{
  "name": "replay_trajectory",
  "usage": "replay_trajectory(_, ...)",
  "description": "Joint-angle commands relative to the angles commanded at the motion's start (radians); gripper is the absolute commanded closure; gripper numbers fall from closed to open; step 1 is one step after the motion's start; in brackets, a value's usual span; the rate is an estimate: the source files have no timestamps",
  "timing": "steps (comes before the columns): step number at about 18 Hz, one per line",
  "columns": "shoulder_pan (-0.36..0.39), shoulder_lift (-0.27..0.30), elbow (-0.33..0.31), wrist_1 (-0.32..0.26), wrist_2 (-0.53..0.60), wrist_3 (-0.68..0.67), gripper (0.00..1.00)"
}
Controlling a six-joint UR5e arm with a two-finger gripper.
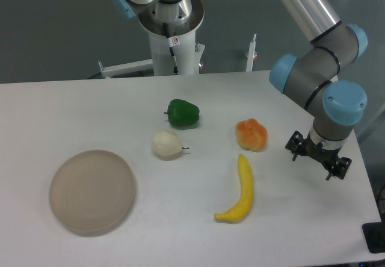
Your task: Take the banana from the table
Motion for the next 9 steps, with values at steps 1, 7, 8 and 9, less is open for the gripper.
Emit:
replay_trajectory(1, 0.000, 0.000, -0.002, 0.000, 0.000, 0.000, 0.00)
replay_trajectory(7, -0.006, 0.018, -0.017, -0.005, -0.014, -0.018, 0.00)
replay_trajectory(8, -0.008, 0.029, -0.032, -0.005, -0.020, -0.023, 0.00)
replay_trajectory(9, -0.014, 0.040, -0.050, -0.006, -0.035, -0.035, 0.00)
